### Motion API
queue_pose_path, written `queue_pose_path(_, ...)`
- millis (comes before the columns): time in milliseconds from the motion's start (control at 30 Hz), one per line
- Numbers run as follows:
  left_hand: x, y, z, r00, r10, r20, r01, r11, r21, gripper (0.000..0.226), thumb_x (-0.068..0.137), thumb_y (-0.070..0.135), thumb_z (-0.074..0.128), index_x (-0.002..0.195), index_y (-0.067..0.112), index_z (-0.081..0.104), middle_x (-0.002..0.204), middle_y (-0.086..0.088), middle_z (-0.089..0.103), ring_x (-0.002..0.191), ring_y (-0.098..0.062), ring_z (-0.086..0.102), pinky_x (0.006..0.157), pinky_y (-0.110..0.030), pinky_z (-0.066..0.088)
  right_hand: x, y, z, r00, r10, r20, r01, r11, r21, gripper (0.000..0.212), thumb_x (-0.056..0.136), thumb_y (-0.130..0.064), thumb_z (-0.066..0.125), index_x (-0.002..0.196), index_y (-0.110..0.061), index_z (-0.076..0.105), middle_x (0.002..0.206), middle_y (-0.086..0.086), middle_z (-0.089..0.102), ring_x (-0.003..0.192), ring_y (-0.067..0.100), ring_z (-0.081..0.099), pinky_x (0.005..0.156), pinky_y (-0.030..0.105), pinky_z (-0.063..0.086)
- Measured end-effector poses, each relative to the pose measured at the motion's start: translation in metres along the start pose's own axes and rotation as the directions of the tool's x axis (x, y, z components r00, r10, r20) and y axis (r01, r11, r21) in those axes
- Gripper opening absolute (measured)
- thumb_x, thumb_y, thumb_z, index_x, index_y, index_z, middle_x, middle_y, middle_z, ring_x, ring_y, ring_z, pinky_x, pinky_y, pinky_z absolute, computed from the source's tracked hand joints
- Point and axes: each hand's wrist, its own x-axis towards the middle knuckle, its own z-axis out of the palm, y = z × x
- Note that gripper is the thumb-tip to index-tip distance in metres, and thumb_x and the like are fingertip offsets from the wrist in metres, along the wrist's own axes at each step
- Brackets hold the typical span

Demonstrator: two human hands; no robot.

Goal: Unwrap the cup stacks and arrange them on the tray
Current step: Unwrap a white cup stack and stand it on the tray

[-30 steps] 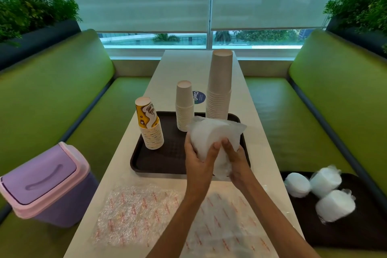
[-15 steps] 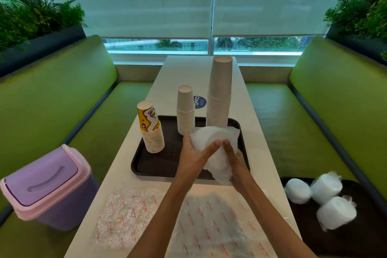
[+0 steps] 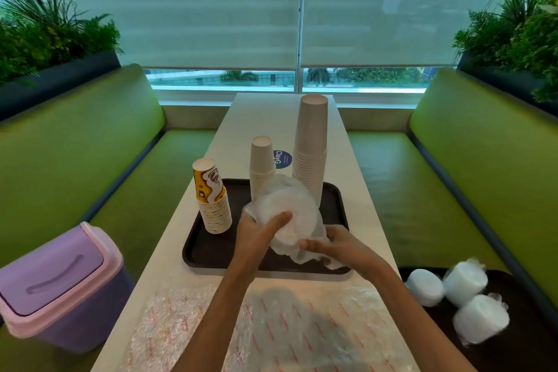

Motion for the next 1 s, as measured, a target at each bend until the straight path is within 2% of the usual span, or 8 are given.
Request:
queue_pose_path(100,0.003,0.001,-0.004,0.998,0.049,-0.044,-0.050,0.999,-0.021,0.064,0.077,0.020,0.074,0.133,0.019,0.045,0.122,-0.003,0.060,0.106,-0.018,0.059,0.090,-0.038,0.053,-0.003,0.002,-0.005,0.988,-0.016,-0.157,0.013,1.000,-0.025,0.022,0.090,-0.023,0.063,0.072,-0.011,0.062,0.049,-0.010,0.055,0.043,0.000,0.045,0.050,0.012,0.036)
queue_pose_path(233,0.001,-0.005,0.003,0.992,0.103,-0.069,-0.103,0.995,-0.002,0.072,0.068,0.029,0.077,0.132,0.016,0.047,0.119,-0.003,0.062,0.107,-0.017,0.062,0.090,-0.039,0.055,0.005,0.008,0.005,0.908,-0.163,-0.385,0.261,0.941,0.215,0.013,0.089,-0.020,0.067,0.085,-0.007,0.066,0.071,-0.004,0.069,0.067,0.006,0.061,0.064,0.018,0.048)
queue_pose_path(333,-0.006,-0.016,0.014,0.991,0.097,-0.088,-0.098,0.995,-0.012,0.081,0.064,0.034,0.079,0.135,0.017,0.044,0.121,-0.002,0.060,0.107,-0.015,0.061,0.086,-0.030,0.055,0.015,0.008,0.020,0.816,-0.035,-0.577,0.418,0.726,0.546,0.030,0.059,-0.022,0.063,0.083,-0.005,0.061,0.070,0.000,0.066,0.068,0.014,0.061,0.056,0.022,0.050)
queue_pose_path(433,-0.013,-0.026,0.024,0.992,0.055,-0.116,-0.061,0.997,-0.052,0.092,0.056,0.042,0.079,0.137,0.019,0.042,0.125,-0.003,0.058,0.111,-0.018,0.059,0.091,-0.034,0.054,0.019,0.004,0.027,0.784,0.134,-0.606,0.436,0.575,0.692,0.017,0.067,-0.011,0.048,0.078,-0.002,0.057,0.070,0.008,0.060,0.067,0.022,0.058,0.055,0.027,0.049)
queue_pose_path(633,-0.022,-0.027,0.027,0.970,0.086,-0.227,-0.096,0.995,-0.033,0.081,0.075,0.026,0.077,0.143,0.021,0.032,0.129,0.002,0.047,0.113,-0.016,0.050,0.092,-0.032,0.048,0.025,0.003,0.032,0.681,0.383,-0.624,0.336,0.594,0.731,0.028,0.088,0.005,0.033,0.095,-0.014,0.053,0.083,0.006,0.049,0.077,0.020,0.051,0.064,0.029,0.049)
queue_pose_path(733,-0.027,-0.029,0.032,0.944,0.178,-0.277,-0.180,0.983,0.019,0.081,0.077,0.024,0.076,0.143,0.024,0.029,0.136,0.002,0.044,0.117,-0.014,0.047,0.093,-0.032,0.048,0.024,0.012,0.042,0.735,0.407,-0.542,0.249,0.582,0.774,0.033,0.091,-0.007,0.036,0.115,-0.018,0.057,0.108,0.014,0.059,0.102,0.033,0.055,0.088,0.046,0.050)
queue_pose_path(867,-0.033,-0.031,0.040,0.900,0.351,-0.258,-0.314,0.933,0.174,0.085,0.072,0.022,0.080,0.133,0.040,0.023,0.133,0.017,0.036,0.123,-0.009,0.039,0.101,-0.032,0.040,0.014,0.007,0.057,0.866,0.319,-0.386,0.170,0.538,0.826,0.050,0.090,-0.061,0.040,0.117,-0.023,0.059,0.106,0.010,0.067,0.103,0.028,0.062,0.084,0.043,0.053)
queue_pose_path(1000,-0.039,-0.031,0.040,0.862,0.453,-0.227,-0.395,0.881,0.260,0.087,0.065,0.034,0.085,0.128,0.042,0.025,0.125,0.035,0.027,0.119,0.010,0.034,0.100,-0.018,0.031,0.013,0.001,0.060,0.936,0.199,-0.292,0.141,0.549,0.824,0.091,0.064,-0.072,0.052,0.142,-0.028,0.037,0.131,0.011,0.055,0.118,0.029,0.054,0.082,0.043,0.055)
